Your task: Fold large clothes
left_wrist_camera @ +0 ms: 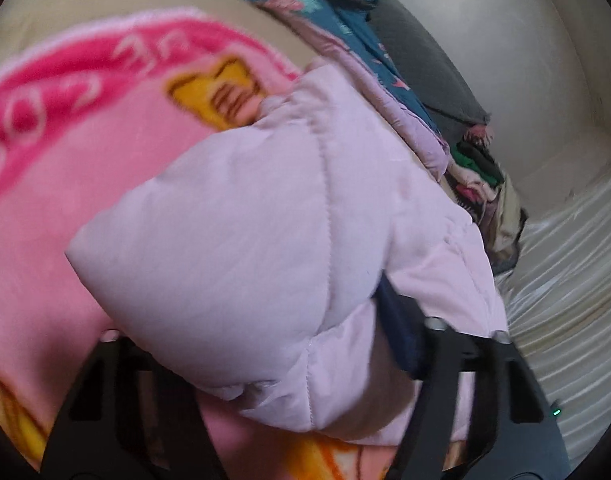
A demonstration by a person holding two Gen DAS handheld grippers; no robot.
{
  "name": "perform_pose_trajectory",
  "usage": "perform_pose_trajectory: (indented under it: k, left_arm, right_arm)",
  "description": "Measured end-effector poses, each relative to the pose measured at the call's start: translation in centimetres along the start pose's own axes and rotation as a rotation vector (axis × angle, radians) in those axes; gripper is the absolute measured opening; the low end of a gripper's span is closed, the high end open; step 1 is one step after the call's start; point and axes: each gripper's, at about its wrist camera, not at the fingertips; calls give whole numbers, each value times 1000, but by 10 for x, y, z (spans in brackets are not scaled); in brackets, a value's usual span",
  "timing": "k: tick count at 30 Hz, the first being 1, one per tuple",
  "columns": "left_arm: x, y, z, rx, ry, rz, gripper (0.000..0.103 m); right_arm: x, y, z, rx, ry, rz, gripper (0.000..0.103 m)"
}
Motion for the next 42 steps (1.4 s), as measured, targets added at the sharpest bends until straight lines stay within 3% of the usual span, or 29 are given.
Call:
perform_pose_trajectory:
  k: [2,8,19,29,42]
  left_arm:
    - [-10,5,0,-14,-48,16,40]
    - [-30,16,-2,-40,-144,62,29]
    - [-47,52,-18,-50,-322,143,28]
    - [-38,89,-32,-46,-346,149,27]
    - [-25,112,-47,-44,-347,153,28]
  right_arm:
    - [7,5,0,-15,44,-20,38]
    - [23,21,-1,-44,175,-54,30]
    - [37,74,-8,-78,378,-63,28]
    - [31,123,-25,-67,437,-31,28]
    - [31,150,-42,-62,447,-30,28]
Point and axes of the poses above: each gripper's, at about its wrist camera, not at the fingertips, and y roughly against the way its jaws point, x to its left, z to its top, and after that the axes turned 1 degree about -y, right-handed
